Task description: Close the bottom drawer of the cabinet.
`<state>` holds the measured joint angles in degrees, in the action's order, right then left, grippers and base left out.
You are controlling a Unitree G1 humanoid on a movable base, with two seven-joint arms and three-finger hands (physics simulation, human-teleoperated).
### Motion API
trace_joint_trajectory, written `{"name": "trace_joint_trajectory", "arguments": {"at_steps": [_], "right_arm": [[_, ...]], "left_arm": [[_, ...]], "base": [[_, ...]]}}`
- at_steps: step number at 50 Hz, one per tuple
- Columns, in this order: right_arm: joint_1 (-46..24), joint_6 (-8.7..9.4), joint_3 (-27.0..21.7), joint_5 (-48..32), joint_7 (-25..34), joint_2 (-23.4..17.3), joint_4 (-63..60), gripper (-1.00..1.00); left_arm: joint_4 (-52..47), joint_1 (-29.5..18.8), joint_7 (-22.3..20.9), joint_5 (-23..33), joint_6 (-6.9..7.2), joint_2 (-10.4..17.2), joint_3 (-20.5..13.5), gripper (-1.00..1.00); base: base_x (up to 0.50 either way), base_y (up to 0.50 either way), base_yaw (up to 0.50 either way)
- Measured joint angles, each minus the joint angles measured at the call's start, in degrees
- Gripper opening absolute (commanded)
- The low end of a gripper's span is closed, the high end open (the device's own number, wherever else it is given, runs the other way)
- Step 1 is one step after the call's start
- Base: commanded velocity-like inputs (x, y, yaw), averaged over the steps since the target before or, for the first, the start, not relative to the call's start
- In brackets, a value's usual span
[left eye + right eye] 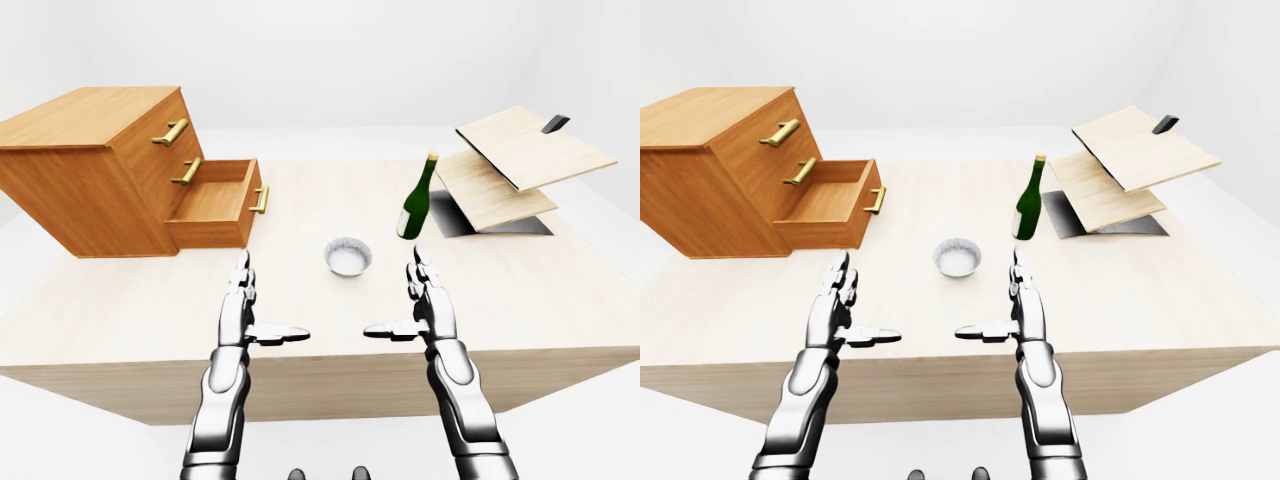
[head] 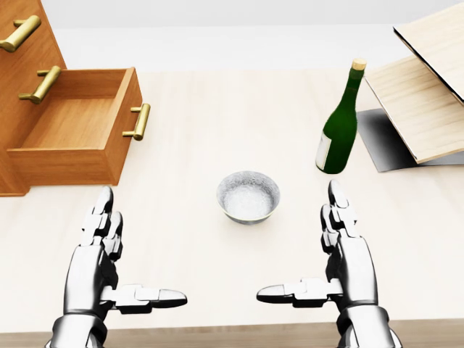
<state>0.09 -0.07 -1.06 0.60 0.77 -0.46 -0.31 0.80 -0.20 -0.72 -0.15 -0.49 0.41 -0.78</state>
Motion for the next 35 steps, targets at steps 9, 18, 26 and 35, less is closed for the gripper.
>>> {"name": "trace_joint_trajectory", "arguments": {"at_steps": [9,18,26,35], "right_arm": [[0.34,0.05,-1.03,0.58,0.55,-0.41,-0.93,1.00],[1.01,1.93,-2.77,1.19,-0.31,-0.83,-5.29,1.00],[1.14,4.50,-8.43,4.06,-2.88,-1.98,-11.73,1.00],[1.48,5.07,-16.61,9.94,-6.10,-3.69,-17.62,1.00]], "left_arm": [[0.76,-0.14,-1.08,-0.76,-0.19,0.41,-0.83,1.00],[1.45,-0.26,-1.58,-1.01,-0.60,0.65,-1.25,1.00],[1.57,-0.23,-1.77,-1.00,-0.82,0.74,-1.41,1.00],[1.80,-0.30,-1.85,-0.90,-1.08,0.80,-1.50,1.00]], "base": [[0.00,0.00,0.00],[0.00,0.00,0.00],[0.00,0.00,0.00],[0.00,0.00,0.00]]}}
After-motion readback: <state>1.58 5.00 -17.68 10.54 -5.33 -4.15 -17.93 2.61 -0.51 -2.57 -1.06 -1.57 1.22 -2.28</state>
